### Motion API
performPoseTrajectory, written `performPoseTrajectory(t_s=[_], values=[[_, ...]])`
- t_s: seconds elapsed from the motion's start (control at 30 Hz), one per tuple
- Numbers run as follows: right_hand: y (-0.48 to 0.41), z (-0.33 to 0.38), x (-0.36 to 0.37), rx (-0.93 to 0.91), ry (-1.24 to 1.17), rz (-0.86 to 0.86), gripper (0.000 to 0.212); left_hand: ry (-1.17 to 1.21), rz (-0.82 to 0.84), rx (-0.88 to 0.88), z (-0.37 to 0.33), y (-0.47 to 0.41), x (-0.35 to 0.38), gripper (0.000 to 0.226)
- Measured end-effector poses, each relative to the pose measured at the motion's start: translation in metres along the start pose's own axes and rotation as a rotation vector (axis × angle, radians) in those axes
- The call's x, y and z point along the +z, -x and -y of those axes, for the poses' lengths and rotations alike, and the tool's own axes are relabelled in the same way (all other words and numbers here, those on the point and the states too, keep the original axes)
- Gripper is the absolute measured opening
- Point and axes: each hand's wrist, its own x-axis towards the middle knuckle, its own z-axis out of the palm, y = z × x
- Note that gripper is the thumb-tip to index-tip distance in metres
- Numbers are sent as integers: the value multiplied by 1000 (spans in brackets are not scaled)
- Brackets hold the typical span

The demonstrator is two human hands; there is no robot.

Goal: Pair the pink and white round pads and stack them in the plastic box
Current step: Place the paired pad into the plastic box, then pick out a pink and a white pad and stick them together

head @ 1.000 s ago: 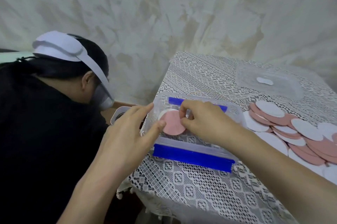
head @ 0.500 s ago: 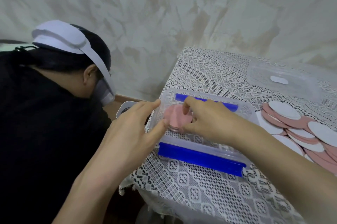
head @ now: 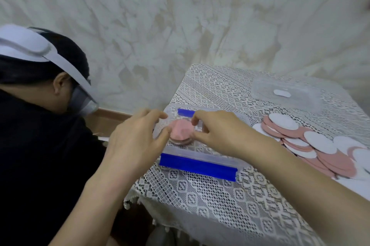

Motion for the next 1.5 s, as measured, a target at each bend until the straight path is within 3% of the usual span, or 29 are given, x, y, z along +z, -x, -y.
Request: performPoseTrajectory(t_s=[0.3, 0.5, 0.87, 1.17, 1.27, 1.37, 1.5], values=[[65, -26, -35, -49, 314, -224, 27, -127, 21, 184, -61, -19, 20, 42], [113, -69, -48, 103, 370, -306, 26, -60, 4, 293, -126, -23, 38, 43], [208, -160, -23, 459, 261, -243, 33, -44, 66, 494, -227, 8, 114, 37], [223, -190, -9, 432, -7, -231, 31, -72, 54, 521, -224, 25, 142, 39], [233, -198, -15, 413, -159, -160, 47, -78, 58, 520, -225, 27, 140, 41], [237, -197, -18, 407, -157, -100, 62, -87, 87, 519, -221, 31, 138, 46], [234, -191, -16, 410, -133, -139, 52, -57, 105, 509, -217, 37, 137, 49]])
